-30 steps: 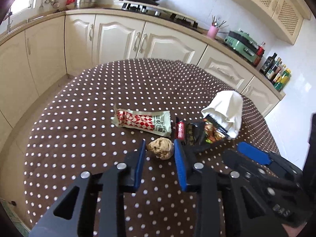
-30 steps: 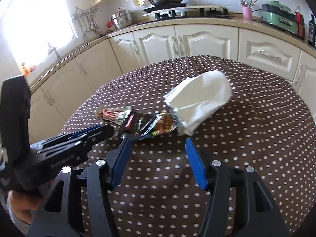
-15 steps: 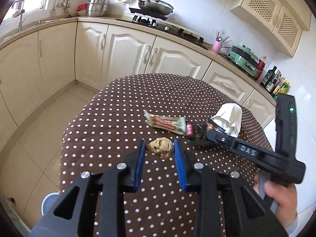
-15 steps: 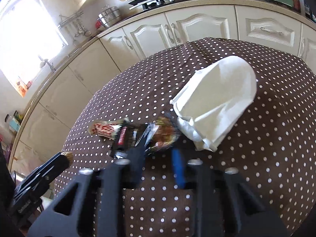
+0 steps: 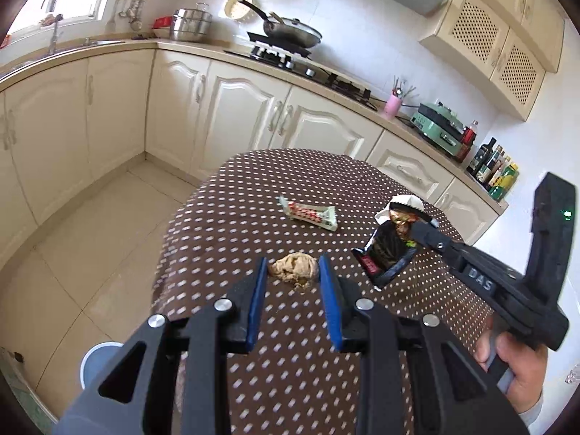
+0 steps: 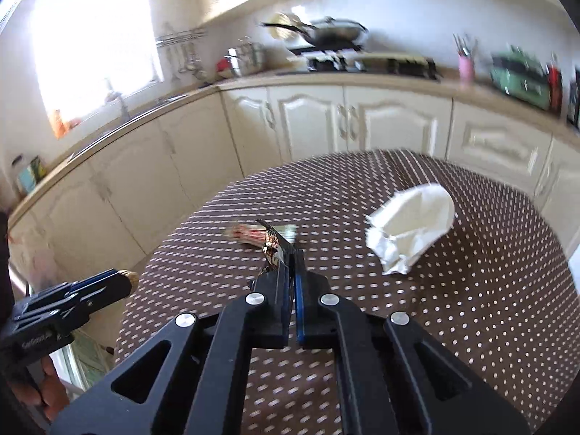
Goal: Collect trash
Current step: 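Carry both wrappers over the blue bin and open both tools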
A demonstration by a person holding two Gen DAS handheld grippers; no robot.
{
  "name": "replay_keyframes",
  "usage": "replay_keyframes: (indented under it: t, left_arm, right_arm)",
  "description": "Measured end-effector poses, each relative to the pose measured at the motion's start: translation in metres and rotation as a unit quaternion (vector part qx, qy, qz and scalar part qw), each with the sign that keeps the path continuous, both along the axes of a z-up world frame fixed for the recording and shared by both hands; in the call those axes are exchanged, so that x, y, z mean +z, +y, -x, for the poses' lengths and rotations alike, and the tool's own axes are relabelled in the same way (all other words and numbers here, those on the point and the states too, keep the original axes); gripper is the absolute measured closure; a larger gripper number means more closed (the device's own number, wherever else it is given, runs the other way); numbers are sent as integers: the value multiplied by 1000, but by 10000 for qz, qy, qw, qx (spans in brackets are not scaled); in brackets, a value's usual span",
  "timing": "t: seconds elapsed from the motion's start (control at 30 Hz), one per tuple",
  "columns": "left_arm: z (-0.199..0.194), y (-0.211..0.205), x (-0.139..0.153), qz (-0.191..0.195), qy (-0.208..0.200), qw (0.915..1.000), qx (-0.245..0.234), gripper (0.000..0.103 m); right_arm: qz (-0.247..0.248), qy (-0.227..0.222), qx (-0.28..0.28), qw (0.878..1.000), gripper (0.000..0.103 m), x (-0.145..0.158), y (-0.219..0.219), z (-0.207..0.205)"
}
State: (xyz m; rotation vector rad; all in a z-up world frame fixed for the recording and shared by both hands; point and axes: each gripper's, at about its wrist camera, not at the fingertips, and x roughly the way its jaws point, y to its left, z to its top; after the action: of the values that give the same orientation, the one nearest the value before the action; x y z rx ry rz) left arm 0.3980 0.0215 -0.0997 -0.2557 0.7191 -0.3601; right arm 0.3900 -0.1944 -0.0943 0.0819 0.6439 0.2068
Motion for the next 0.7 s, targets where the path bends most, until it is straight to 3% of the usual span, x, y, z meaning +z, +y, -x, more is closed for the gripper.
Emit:
replay_keyframes:
  t: [0.17,0.37,0.53,0.7]
  left_arm:
    - [32,34,8,58,-107,9998,173,75]
    - [70,93,6,45,-84,9978,658,75]
    - [98,151,-18,41,136,9932,1152,75]
    - [110,195,-56,-12,510,9862,1575,75]
  right_arm:
    - [-35,-192,580,9981,102,17,50,30]
    - [-65,-164,1415,9898,102,16,129,53]
    - [-13,30,2005,9797,102,-2,194,63]
    - [102,387,2390,9702,102,-43,248,61]
